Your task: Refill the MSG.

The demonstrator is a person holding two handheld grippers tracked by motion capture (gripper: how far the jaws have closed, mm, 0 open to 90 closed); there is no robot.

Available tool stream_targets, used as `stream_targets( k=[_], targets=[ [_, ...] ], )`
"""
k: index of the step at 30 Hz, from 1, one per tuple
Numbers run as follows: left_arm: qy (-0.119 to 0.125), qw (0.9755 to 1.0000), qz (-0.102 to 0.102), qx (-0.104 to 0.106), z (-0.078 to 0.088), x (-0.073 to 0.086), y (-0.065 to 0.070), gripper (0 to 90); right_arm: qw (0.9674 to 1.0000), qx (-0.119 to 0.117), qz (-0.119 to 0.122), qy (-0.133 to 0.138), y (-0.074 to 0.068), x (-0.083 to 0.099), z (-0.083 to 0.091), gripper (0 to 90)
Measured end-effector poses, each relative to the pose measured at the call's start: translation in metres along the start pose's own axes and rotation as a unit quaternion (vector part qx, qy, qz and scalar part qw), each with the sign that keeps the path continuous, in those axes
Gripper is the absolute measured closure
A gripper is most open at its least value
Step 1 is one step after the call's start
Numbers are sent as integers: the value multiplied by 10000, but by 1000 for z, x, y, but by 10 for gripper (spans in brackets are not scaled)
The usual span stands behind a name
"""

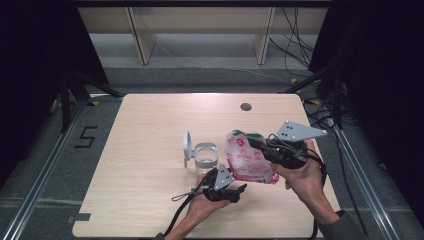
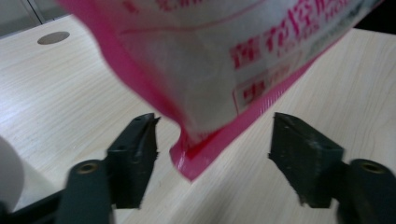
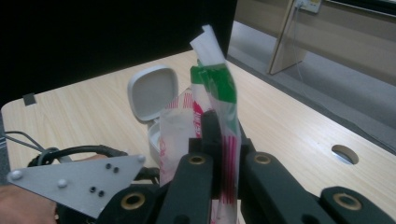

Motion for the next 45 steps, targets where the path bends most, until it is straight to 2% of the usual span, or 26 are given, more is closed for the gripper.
stream_targets(
  k=[1,2,3,5,6,8,10,13,14,15,16,20,21,24,25,27,28,31,32,33,36,37,38,41,44,45],
  targets=[
    [31,10000,45,-30,-1,-1,2,344,10000,-24,71,34,0,-1,-1,900],
    [43,10000,-29,-47,-2,-2,2,360,9999,-85,90,-52,0,-1,0,900],
    [84,10000,25,-17,-2,-3,3,415,9998,-136,102,-42,0,-2,-1,900],
    [113,9998,74,-138,-2,-3,3,456,9998,-156,95,-58,0,-3,-2,900],
    [121,9998,132,-108,-3,-3,2,528,9999,-133,2,-90,-3,-3,-2,900],
    [183,9997,175,-49,-4,-2,1,599,9999,-129,78,-38,-1,-4,-3,900],
    [223,9996,161,-98,-4,-2,1,625,9998,-111,128,-79,1,-6,-3,900],
    [351,9992,137,-112,-4,-3,3,661,10000,-88,15,32,2,-9,-4,900],
    [331,9992,153,-133,-3,-4,4,673,9999,-109,11,-54,2,-10,-2,900],
    [362,9992,117,-147,-2,-4,4,679,9999,-125,92,-39,3,-11,-2,900],
    [382,9989,218,-133,-1,-4,6,683,10000,-76,48,16,3,-11,-3,900],
    [439,9985,329,-7,0,-4,10,703,9999,-110,17,60,5,-13,-7,900],
    [458,9985,311,36,0,-4,11,708,9998,-131,-108,70,3,-13,-8,900],
    [494,9979,413,50,1,-3,13,714,9998,-133,70,129,4,-15,-12,900],
    [531,9977,413,86,2,-3,14,715,9997,-223,2,45,3,-16,-12,900],
    [539,9974,466,98,3,-3,16,720,9997,-210,-85,30,1,-16,-13,900],
    [590,9968,513,136,3,-3,16,722,9998,-173,3,110,3,-17,-15,900],
    [717,9949,670,250,4,-2,17,729,9995,-302,-40,24,2,-16,-17,900],
    [726,9945,695,298,4,-2,17,731,9997,-212,81,82,3,-16,-19,900],
    [721,9947,694,245,4,-2,17,733,9996,-259,-96,29,0,-16,-19,900],
    [754,9937,780,265,5,-1,17,737,9994,-331,-32,-36,1,-16,-22,900],
    [810,9927,843,295,4,0,17,738,9997,-241,20,-48,2,-16,-23,900],
    [821,9921,882,342,4,0,17,738,9996,-259,-63,-109,0,-17,-24,900],
    [860,9910,952,379,3,1,17,739,9995,-219,151,-149,0,-19,-31,900],
    [862,9901,1030,399,4,2,17,740,9996,-194,18,-209,-2,-21,-38,900],
    [835,9899,1095,348,4,2,17,739,9996,-150,169,-158,-1,-22,-40,900]
  ],
)
Point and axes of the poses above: each handheld gripper's, and its own axes: z roughly backward along the jaws, x roughly out of its underside, y roughly to its right, the point moved 2 cm from there along -z, roughly forward along the jaws
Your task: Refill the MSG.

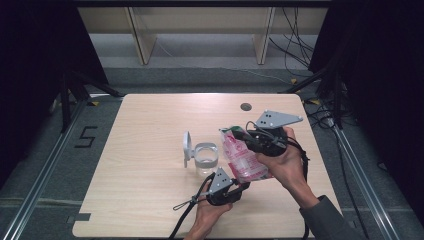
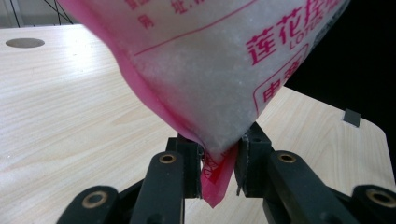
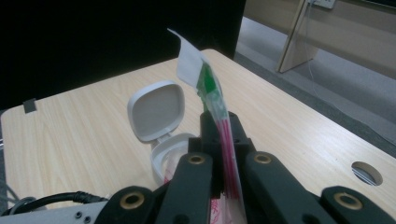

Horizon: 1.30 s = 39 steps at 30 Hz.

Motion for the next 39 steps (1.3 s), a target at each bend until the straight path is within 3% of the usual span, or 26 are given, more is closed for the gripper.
stream_targets(
  k=[2,5,8,10,12,14,17,19,20,21,24,26,29,31,33,35,36,38,39],
  targets=[
    [26,10000,64,34,0,0,0,740,9999,-80,-79,-41,-2,-1,-5,900],
    [135,9997,143,118,-1,0,0,741,9999,-97,18,-50,-4,-5,-13,900],
    [127,9998,101,102,-1,0,1,742,9998,-166,33,-96,-7,-7,-20,900],
    [150,9997,160,45,-1,-1,1,742,9998,-159,-43,-133,-8,-9,-22,900],
    [147,9998,142,9,0,-1,0,743,9997,-209,52,-148,-8,-10,-24,900],
    [138,9998,121,-35,0,0,-1,743,9997,-186,-60,-139,-9,-10,-25,900],
    [145,9998,93,-69,-1,0,-2,743,9998,-171,18,-96,-7,-10,-28,900],
    [140,9998,95,-108,0,0,-3,743,9996,-208,-179,-73,-9,-10,-31,900],
    [170,9997,108,-101,-1,0,-3,743,9997,-204,-71,-62,-7,-10,-31,900],
    [178,9998,98,-80,-1,0,-4,743,9996,-203,-161,-98,-9,-10,-32,900],
    [226,9996,110,-87,-1,0,-5,743,9999,-159,-59,-19,-8,-11,-36,900],
    [260,9995,111,-109,-2,0,-5,743,9997,-160,-151,-63,-10,-12,-37,900],
    [297,9993,164,-134,-3,0,-6,744,9998,-184,-55,-54,-8,-12,-41,900],
    [361,9991,172,-138,-4,0,-8,744,9998,-146,-117,-23,-9,-12,-43,900],
    [430,9987,228,-125,-7,0,-9,744,9996,-283,-87,-28,-10,-13,-46,900],
    [411,9988,209,-158,-8,0,-9,744,9997,-210,-117,-46,-13,-13,-48,900],
    [435,9986,217,-188,-9,0,-9,744,9996,-249,30,-97,-11,-14,-49,900],
    [421,9988,175,-188,-9,0,-11,744,9997,-227,71,-17,-12,-14,-52,900],
    [403,9988,157,-218,-8,0,-12,744,9996,-262,-34,-48,-13,-13,-54,900]
  ],
)
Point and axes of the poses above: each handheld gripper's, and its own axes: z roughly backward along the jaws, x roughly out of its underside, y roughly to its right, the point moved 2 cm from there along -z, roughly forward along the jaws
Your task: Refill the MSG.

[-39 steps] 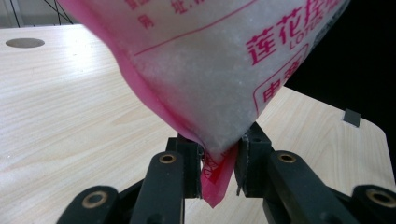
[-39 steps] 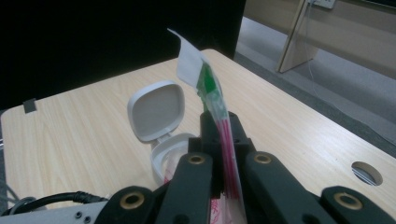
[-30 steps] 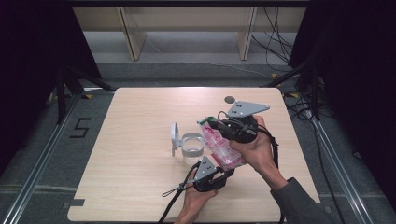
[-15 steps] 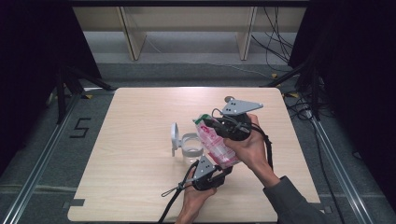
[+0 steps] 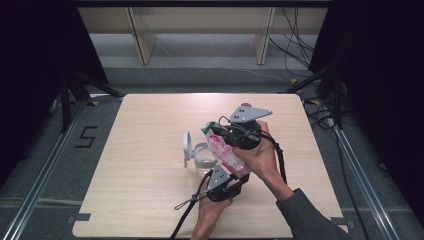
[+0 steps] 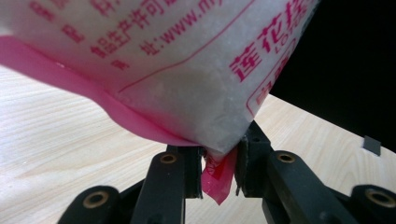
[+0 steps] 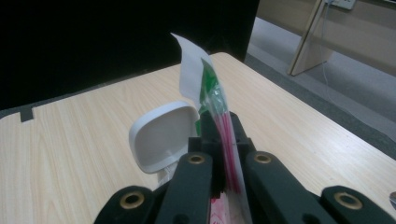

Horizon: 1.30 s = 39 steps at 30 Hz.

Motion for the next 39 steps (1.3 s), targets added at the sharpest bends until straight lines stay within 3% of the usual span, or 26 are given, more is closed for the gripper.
stream_targets(
  k=[4,5,13,16,20,22,26,31,32,33,36,39],
  targets=[
    [24,10000,-26,-62,0,0,-1,745,10000,-69,8,8,1,0,-3,900],
    [21,10000,-24,-65,0,0,-2,745,9999,-101,-120,-35,-1,0,-3,900],
    [4,9999,-38,-110,1,-1,-3,745,9997,-38,224,84,-3,-2,-7,900],
    [55,10000,-9,-78,0,0,-5,745,9997,-23,220,131,-4,0,-9,900],
    [82,9999,-10,-79,-1,1,-3,745,9999,-48,108,-1,-6,0,-9,900],
    [68,9999,-15,-81,-2,0,-3,745,9998,-51,193,42,-4,0,-9,900],
    [52,9999,-33,-85,-3,0,-2,745,9999,-23,126,99,-3,2,-9,900],
    [77,9999,-29,-81,-4,-1,1,745,9997,-59,226,7,-1,0,-9,900],
    [99,9999,-19,-79,-4,-1,1,745,9999,-20,124,-27,-2,0,-8,900],
    [127,9999,10,-67,-5,-1,2,745,9998,-29,217,-10,-1,-1,-9,900],
    [171,9998,64,32,-6,0,3,745,9998,5,180,-57,-4,-1,-11,900],
    [152,9999,66,-21,-6,0,2,746,9996,-96,197,-185,-4,-1,-12,900]
  ],
)
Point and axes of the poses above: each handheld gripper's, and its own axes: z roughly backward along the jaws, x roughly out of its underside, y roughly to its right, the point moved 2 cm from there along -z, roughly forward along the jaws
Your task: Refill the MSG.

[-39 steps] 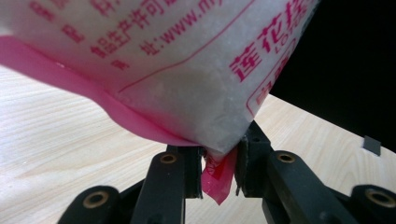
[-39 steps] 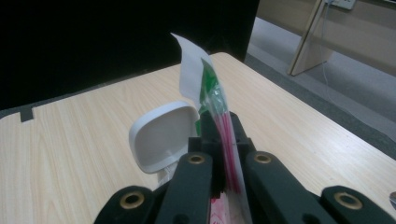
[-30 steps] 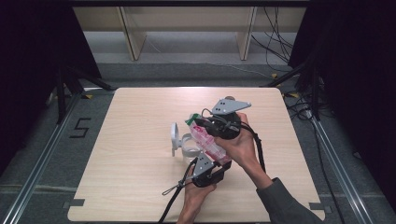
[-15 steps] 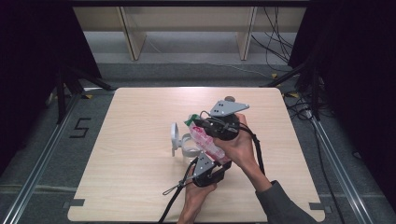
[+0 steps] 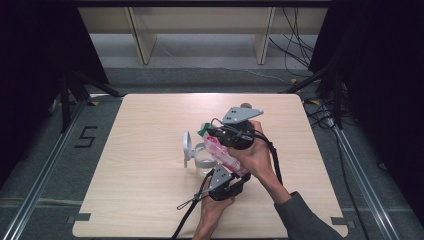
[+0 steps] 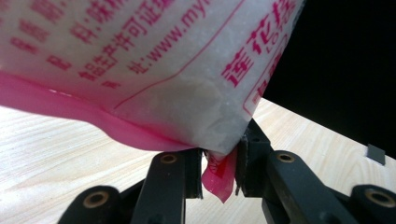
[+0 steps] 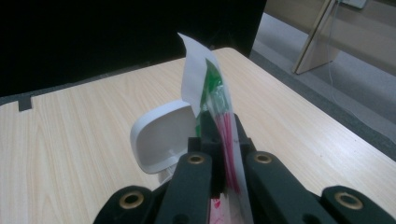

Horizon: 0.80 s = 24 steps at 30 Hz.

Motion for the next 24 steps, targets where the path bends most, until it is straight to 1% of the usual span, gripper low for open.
stream_targets(
  k=[1,2,3,4,5,7,8,9,10,11,12,14,15,16,18,20,21,22,23,24],
  targets=[
    [15,10000,2,15,0,0,0,746,10000,38,-7,41,0,0,0,900],
    [12,10000,-4,11,0,0,-1,746,10000,14,-40,-13,2,0,1,900],
    [7,10000,0,10,0,0,-1,746,10000,11,-80,9,2,0,0,900],
    [20,10000,19,22,-1,0,-1,746,10000,-2,-2,24,2,-1,-1,900],
    [29,10000,27,31,-1,0,0,746,10000,2,20,27,3,-1,-2,900],
    [63,10000,63,28,-2,0,0,745,10000,3,-36,-45,2,-2,-4,900],
    [70,9999,70,58,-2,0,-1,745,9999,-22,70,-71,3,-2,-4,900],
    [80,9999,79,61,-2,0,-1,746,9999,-24,12,-110,3,-3,-5,900],
    [81,9999,82,47,-2,0,0,746,9999,42,62,-100,4,-4,-6,900],
    [112,9999,101,14,-3,-1,0,746,9999,-24,16,-164,4,-4,-7,900],
    [115,9999,94,21,-3,-1,0,746,9998,-36,80,-194,4,-5,-8,900],
    [121,9999,87,35,-3,-1,0,746,9996,-16,-28,-272,3,-6,-9,900],
    [139,9999,92,27,-3,-1,0,746,9995,-32,3,-319,4,-7,-10,900],
    [170,9998,124,50,-4,-1,0,747,9995,-38,50,-295,4,-7,-11,900],
    [164,9997,136,82,-3,-2,0,747,9993,-38,78,-367,4,-9,-12,900],
    [197,9996,162,83,-4,-2,0,747,9990,-37,-23,-438,2,-9,-13,900],
    [198,9996,169,83,-4,-2,0,747,9990,-54,95,-431,4,-10,-15,900],
    [172,9997,140,77,-4,-2,0,748,9989,-62,83,-456,4,-10,-16,900],
    [158,9998,128,84,-4,-2,0,748,9988,-55,2,-496,3,-11,-16,900],
    [168,9997,134,81,-4,-2,0,748,9986,-84,102,-507,5,-11,-17,900]
  ],
)
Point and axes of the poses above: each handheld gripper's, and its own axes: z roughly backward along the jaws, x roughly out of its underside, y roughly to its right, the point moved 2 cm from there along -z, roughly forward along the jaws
